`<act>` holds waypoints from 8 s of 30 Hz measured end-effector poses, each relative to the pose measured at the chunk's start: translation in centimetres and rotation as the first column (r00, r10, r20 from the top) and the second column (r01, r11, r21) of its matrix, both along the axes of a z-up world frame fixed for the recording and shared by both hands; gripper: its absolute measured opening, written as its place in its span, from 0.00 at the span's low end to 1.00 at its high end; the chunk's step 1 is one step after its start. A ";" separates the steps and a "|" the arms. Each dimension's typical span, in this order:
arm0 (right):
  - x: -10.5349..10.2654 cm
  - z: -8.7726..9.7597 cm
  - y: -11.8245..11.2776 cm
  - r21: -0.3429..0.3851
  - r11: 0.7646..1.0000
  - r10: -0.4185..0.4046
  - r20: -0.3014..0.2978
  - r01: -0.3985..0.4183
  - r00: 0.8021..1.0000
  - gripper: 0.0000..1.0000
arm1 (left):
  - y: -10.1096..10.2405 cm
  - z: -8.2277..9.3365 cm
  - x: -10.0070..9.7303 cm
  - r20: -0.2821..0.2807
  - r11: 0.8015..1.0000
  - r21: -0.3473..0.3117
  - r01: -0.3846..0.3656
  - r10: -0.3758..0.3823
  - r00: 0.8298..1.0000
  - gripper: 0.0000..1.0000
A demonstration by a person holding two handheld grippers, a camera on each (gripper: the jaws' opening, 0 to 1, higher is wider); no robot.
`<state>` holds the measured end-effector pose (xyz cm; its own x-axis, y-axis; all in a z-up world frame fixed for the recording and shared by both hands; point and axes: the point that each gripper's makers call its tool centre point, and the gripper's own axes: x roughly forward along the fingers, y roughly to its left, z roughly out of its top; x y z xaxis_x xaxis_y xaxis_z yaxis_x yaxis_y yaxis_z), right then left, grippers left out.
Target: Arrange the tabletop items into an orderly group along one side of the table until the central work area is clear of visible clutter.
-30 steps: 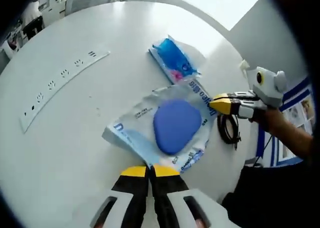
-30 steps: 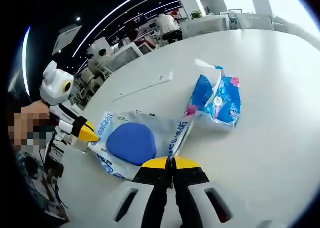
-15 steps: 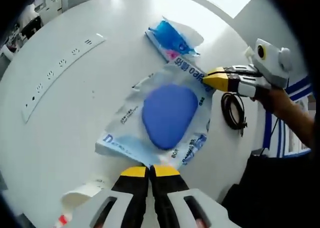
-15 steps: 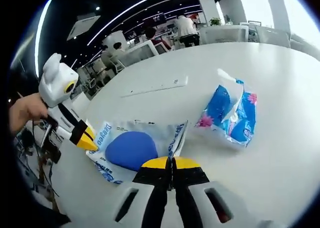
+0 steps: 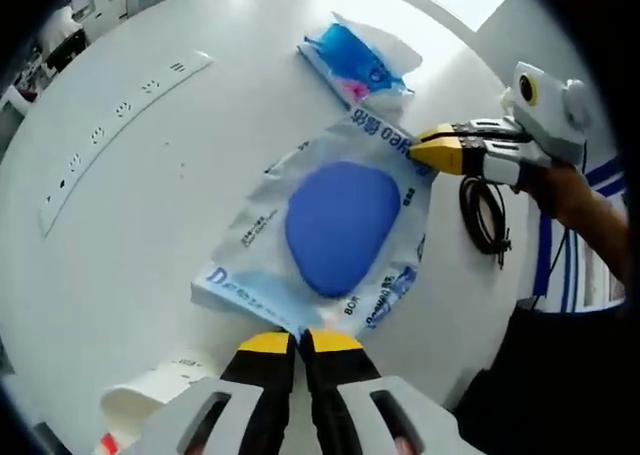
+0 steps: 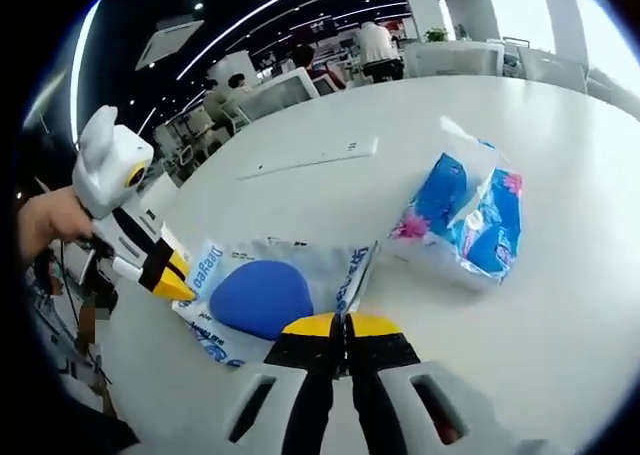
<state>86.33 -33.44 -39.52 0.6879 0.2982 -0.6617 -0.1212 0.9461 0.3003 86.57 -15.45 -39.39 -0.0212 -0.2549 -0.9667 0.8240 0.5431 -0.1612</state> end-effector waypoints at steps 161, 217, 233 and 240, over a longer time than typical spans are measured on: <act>11.8 1.2 -11.7 -0.334 0.731 0.615 -0.056 -0.596 0.786 0.31 | -23.8 0.5 1.9 -0.172 0.610 -0.495 -0.618 0.628 0.759 0.21; 11.6 2.5 -13.8 -0.411 0.743 0.596 0.048 -0.528 0.802 0.00 | -25.2 1.9 3.1 -0.236 0.600 -0.499 -0.626 0.600 0.764 0.00; 7.7 7.2 -15.6 -0.474 0.785 0.510 0.130 -0.399 0.850 0.00 | -24.9 4.4 1.7 -0.118 0.708 -0.531 -0.466 0.482 0.868 0.00; 4.9 7.0 -15.8 -0.443 0.830 0.440 0.147 -0.339 0.886 0.00 | -24.3 3.9 0.3 -0.070 0.771 -0.502 -0.391 0.414 0.907 0.00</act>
